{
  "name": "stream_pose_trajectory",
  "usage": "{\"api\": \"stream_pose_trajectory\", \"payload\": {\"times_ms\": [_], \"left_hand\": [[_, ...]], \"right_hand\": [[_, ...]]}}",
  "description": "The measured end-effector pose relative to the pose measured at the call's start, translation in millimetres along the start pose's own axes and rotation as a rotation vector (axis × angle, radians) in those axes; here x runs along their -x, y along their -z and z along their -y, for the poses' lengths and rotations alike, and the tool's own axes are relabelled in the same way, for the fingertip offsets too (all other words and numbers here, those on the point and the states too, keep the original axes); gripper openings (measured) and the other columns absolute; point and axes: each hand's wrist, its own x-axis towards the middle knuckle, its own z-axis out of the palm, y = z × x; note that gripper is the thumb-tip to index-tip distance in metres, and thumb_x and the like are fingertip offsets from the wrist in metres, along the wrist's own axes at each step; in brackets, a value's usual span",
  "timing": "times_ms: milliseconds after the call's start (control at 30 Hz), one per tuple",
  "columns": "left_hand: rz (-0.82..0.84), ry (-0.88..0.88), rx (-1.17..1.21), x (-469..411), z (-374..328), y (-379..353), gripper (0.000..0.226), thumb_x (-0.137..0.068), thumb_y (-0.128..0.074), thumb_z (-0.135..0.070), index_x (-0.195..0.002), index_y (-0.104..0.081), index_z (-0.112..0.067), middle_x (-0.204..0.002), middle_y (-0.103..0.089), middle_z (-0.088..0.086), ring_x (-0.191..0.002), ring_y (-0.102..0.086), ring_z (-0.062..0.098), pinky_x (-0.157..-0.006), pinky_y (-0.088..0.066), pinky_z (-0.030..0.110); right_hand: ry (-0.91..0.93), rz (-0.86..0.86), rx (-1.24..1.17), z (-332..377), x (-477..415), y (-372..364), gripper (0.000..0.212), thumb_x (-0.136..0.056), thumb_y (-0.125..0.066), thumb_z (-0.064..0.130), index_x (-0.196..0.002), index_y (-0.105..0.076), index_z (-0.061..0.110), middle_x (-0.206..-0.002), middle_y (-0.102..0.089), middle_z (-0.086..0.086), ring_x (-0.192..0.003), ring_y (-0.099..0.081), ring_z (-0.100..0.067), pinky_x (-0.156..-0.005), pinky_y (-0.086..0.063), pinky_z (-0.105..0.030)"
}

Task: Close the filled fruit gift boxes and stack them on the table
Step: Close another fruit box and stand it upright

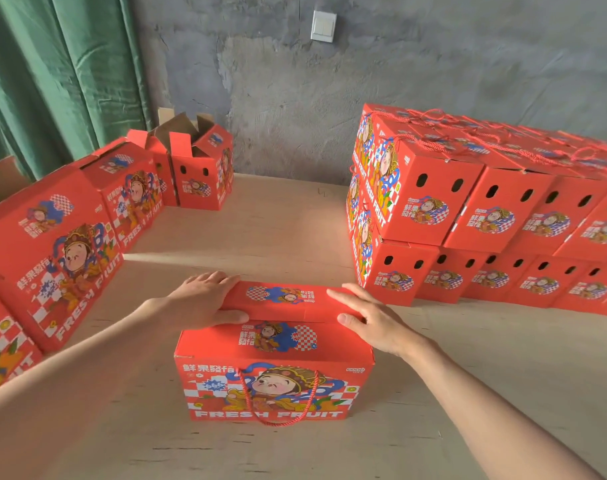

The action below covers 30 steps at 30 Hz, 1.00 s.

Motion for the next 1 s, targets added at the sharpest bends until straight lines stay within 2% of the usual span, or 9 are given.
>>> {"api": "stream_pose_trajectory", "payload": {"times_ms": [67, 200, 300, 400, 467, 567, 700, 900, 1000], "left_hand": [[0.003, -0.017, 0.020, -2, 0, -3, 0.089, -0.079, -0.040, -0.073, -0.149, -0.016, -0.024, -0.148, -0.029, 0.000, -0.137, -0.024, 0.022, -0.112, -0.026, 0.037], [-0.027, -0.029, -0.018, -2, 2, -7, 0.091, -0.075, -0.030, -0.075, -0.150, -0.015, -0.025, -0.147, -0.031, -0.001, -0.135, -0.026, 0.021, -0.110, -0.029, 0.036], [-0.013, -0.048, -0.090, -1, 1, -2, 0.096, -0.070, -0.020, -0.080, -0.149, -0.016, -0.026, -0.143, -0.037, -0.002, -0.131, -0.034, 0.021, -0.106, -0.033, 0.034], [-0.035, -0.085, -0.201, -8, -2, 6, 0.090, -0.074, -0.029, -0.082, -0.144, -0.027, -0.025, -0.130, -0.051, -0.001, -0.119, -0.049, 0.020, -0.100, -0.031, 0.031], [-0.038, -0.059, -0.172, -11, -12, 7, 0.093, -0.068, -0.029, -0.087, -0.134, -0.039, -0.022, -0.120, -0.056, 0.000, -0.110, -0.054, 0.020, -0.095, -0.036, 0.031], [-0.029, -0.011, -0.124, -12, -26, 0, 0.108, -0.059, -0.018, -0.090, -0.138, -0.034, -0.019, -0.131, -0.049, 0.006, -0.121, -0.046, 0.025, -0.102, -0.037, 0.037], [-0.031, -0.014, -0.127, -11, -25, -3, 0.107, -0.060, -0.016, -0.086, -0.146, -0.022, -0.022, -0.135, -0.043, 0.009, -0.127, -0.039, 0.029, -0.107, -0.032, 0.040], [-0.012, -0.030, -0.154, -12, -22, -6, 0.106, -0.062, -0.008, -0.086, -0.148, -0.014, -0.025, -0.135, -0.039, 0.008, -0.128, -0.034, 0.028, -0.110, -0.027, 0.040], [-0.040, -0.019, -0.093, -11, -20, -10, 0.114, -0.055, 0.011, -0.091, -0.148, -0.010, -0.028, -0.137, -0.035, 0.006, -0.132, -0.029, 0.026, -0.112, -0.021, 0.042]], "right_hand": [[-0.002, -0.009, 0.005, 1, 1, -1, 0.045, -0.097, -0.047, 0.040, -0.133, -0.030, 0.061, -0.153, -0.017, 0.019, -0.135, -0.031, -0.009, -0.097, -0.027, -0.019], [0.009, -0.021, -0.004, 3, 1, -3, 0.046, -0.098, -0.046, 0.036, -0.131, -0.028, 0.062, -0.154, -0.017, 0.014, -0.138, -0.029, -0.011, -0.100, -0.026, -0.021], [0.017, -0.025, 0.003, 5, 1, -3, 0.046, -0.099, -0.045, 0.034, -0.129, -0.026, 0.063, -0.154, -0.016, 0.014, -0.139, -0.026, -0.012, -0.103, -0.027, -0.023], [0.020, -0.015, 0.020, 7, 2, -2, 0.046, -0.099, -0.044, 0.034, -0.127, -0.024, 0.065, -0.155, -0.015, 0.015, -0.139, -0.027, -0.013, -0.104, -0.030, -0.026], [0.020, -0.012, 0.022, 7, 2, -2, 0.046, -0.099, -0.044, 0.034, -0.126, -0.024, 0.066, -0.154, -0.015, 0.015, -0.139, -0.028, -0.013, -0.103, -0.031, -0.026], [0.025, -0.027, 0.006, 8, 4, -2, 0.046, -0.099, -0.045, 0.032, -0.128, -0.027, 0.063, -0.153, -0.016, 0.015, -0.139, -0.028, -0.013, -0.103, -0.030, -0.025], [0.014, -0.020, 0.003, 9, 4, -3, 0.045, -0.099, -0.045, 0.030, -0.133, -0.032, 0.057, -0.154, -0.015, 0.014, -0.140, -0.026, -0.012, -0.105, -0.028, -0.026], [0.018, -0.002, -0.019, 6, 4, -3, 0.048, -0.097, -0.046, 0.034, -0.123, -0.026, 0.069, -0.153, -0.012, 0.022, -0.139, -0.023, -0.006, -0.101, -0.025, -0.022], [0.031, 0.009, -0.028, 2, 3, -5, 0.047, -0.097, -0.044, 0.037, -0.120, -0.025, 0.073, -0.150, -0.009, 0.028, -0.136, -0.021, 0.001, -0.102, -0.025, -0.023]]}}
